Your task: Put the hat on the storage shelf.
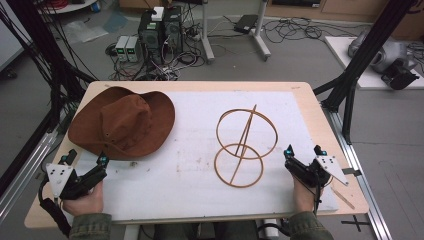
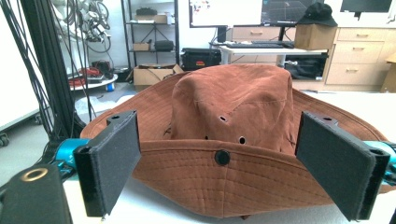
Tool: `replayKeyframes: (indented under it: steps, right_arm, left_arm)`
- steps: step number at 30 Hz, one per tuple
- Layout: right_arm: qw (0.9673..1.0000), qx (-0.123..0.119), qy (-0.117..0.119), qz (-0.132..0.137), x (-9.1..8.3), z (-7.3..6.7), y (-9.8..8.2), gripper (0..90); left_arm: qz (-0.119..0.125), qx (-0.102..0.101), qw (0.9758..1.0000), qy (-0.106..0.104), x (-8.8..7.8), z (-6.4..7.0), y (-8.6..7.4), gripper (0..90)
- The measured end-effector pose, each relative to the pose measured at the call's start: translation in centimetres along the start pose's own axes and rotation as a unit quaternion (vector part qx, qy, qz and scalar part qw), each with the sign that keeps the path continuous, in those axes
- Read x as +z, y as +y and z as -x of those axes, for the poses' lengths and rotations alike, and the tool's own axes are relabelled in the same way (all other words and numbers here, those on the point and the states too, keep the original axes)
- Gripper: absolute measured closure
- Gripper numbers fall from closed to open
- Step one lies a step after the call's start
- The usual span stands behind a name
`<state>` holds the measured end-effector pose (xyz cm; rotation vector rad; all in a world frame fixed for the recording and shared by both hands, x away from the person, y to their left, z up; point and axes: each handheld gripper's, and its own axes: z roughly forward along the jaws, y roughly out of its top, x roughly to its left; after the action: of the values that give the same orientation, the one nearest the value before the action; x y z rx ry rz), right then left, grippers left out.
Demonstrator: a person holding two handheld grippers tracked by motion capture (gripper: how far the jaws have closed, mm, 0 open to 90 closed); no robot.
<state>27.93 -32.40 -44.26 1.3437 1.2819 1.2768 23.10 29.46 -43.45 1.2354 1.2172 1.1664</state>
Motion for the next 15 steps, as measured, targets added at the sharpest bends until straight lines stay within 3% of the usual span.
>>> replayKeyframes:
  steps: [15]
  right_arm:
    - [1.0, 0.007, 0.002, -0.005, 0.14, 0.05, -0.06, 4.7]
  left_arm:
    - [0.001, 0.001, 1.0, -0.007, -0.07, -0.06, 0.25, 13.7]
